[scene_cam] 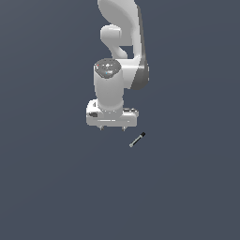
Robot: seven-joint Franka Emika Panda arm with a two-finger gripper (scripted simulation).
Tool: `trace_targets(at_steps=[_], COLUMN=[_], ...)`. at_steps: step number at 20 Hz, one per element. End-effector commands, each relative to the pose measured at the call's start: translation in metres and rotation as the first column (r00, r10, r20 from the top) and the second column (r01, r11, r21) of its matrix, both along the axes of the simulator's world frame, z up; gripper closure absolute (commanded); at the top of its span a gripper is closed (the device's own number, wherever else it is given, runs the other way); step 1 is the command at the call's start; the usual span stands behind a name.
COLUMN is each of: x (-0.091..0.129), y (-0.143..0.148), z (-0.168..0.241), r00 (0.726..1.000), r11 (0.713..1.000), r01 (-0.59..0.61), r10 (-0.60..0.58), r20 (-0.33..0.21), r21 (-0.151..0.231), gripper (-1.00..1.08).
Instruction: Pick up the object and move it to a goal position.
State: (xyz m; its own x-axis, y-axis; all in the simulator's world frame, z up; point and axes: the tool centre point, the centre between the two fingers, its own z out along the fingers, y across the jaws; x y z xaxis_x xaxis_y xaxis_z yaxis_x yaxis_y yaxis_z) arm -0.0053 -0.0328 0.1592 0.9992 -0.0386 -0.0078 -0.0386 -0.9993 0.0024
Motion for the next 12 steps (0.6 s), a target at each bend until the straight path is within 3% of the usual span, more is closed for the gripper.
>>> trace_targets(at_steps=[1,12], x=[0.0,-0.01], y=[0.0,-0.03], z=[0.0,-0.012], r00=[1.0,0.998], r11=[1.0,0.999], r01=[0.0,0.037], r10=[0.0,-0.037], r20=[0.0,-0.045], r21=[0.0,-0.015], gripper=[-0.92,-0.92])
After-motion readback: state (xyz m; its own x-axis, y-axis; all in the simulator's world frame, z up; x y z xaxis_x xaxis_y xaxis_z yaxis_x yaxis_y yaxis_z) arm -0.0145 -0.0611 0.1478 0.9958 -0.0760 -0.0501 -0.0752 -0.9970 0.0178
